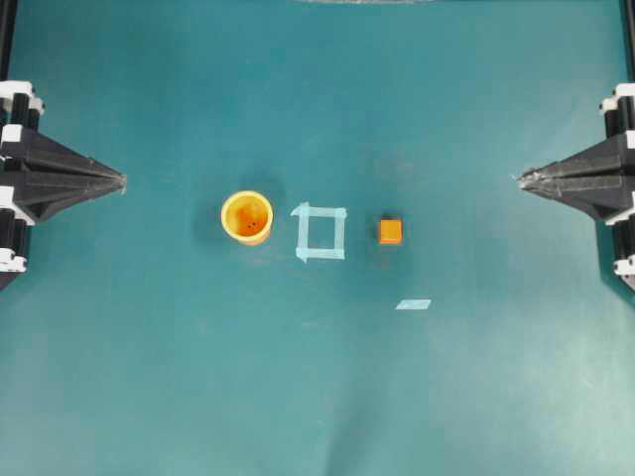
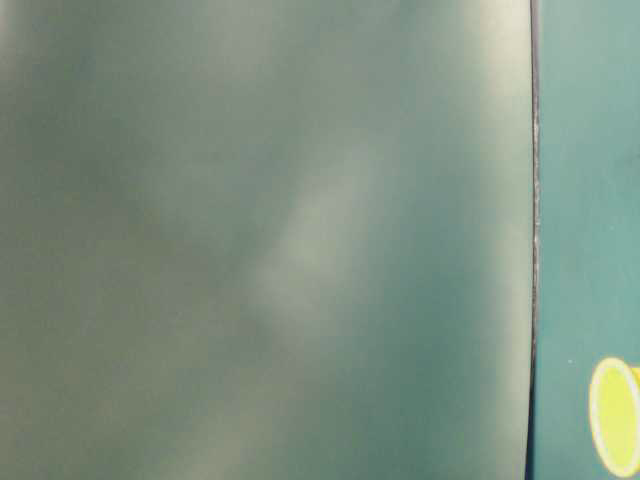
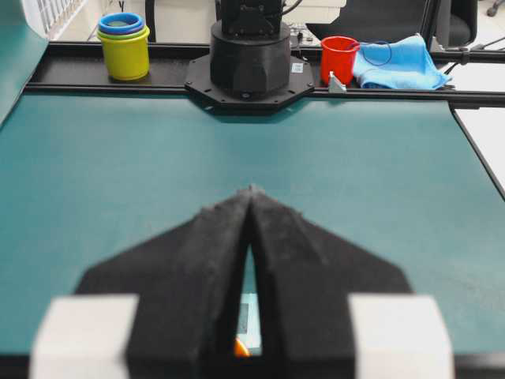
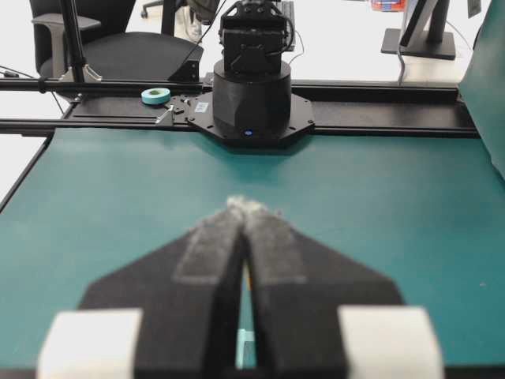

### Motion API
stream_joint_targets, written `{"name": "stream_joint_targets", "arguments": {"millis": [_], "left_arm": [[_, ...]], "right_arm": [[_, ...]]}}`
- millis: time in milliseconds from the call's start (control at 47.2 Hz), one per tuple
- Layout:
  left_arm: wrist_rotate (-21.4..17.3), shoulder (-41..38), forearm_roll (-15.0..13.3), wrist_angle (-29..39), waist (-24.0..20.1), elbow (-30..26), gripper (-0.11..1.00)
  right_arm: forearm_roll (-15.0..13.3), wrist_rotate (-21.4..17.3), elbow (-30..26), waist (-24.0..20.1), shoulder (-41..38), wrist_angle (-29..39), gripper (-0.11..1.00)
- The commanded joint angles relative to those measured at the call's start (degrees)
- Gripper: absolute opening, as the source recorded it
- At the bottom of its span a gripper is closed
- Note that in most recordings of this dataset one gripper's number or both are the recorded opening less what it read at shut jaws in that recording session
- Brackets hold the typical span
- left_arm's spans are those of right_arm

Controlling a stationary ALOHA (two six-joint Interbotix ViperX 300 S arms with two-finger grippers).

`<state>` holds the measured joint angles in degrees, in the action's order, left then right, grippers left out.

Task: Move the cup forward with left arm.
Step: 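Open the left gripper and move it right toward the orange cup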

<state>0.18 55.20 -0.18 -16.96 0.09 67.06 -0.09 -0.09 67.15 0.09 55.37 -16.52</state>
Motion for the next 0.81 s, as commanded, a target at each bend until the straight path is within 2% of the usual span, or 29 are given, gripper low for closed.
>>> {"name": "stream_joint_targets", "arguments": {"millis": [0, 212, 551, 657, 785], "left_arm": [[-1.6, -0.4, 0.8, 0.9, 0.1, -0.5, -0.01], [-3.3, -0.3, 0.8, 2.4, 0.1, -0.6, 0.0], [-3.3, -0.5, 0.8, 3.8, 0.1, -0.5, 0.02], [-2.5, -0.5, 0.7, 5.0, 0.1, -0.5, 0.2], [-2.4, -0.6, 0.5, 5.2, 0.1, -0.5, 0.58]], "right_arm": [[0.0, 0.2, -1.2, 0.1, -0.5, -0.5, -0.01], [-0.8, 0.4, -2.7, 0.1, -1.3, -0.3, 0.0], [-0.8, 0.4, -2.9, 0.1, -1.6, -0.3, 0.0], [-0.7, 0.4, -3.1, 0.1, -1.6, -0.4, 0.0], [-0.7, 0.4, -3.2, 0.1, -1.6, -0.3, 0.0]]}}
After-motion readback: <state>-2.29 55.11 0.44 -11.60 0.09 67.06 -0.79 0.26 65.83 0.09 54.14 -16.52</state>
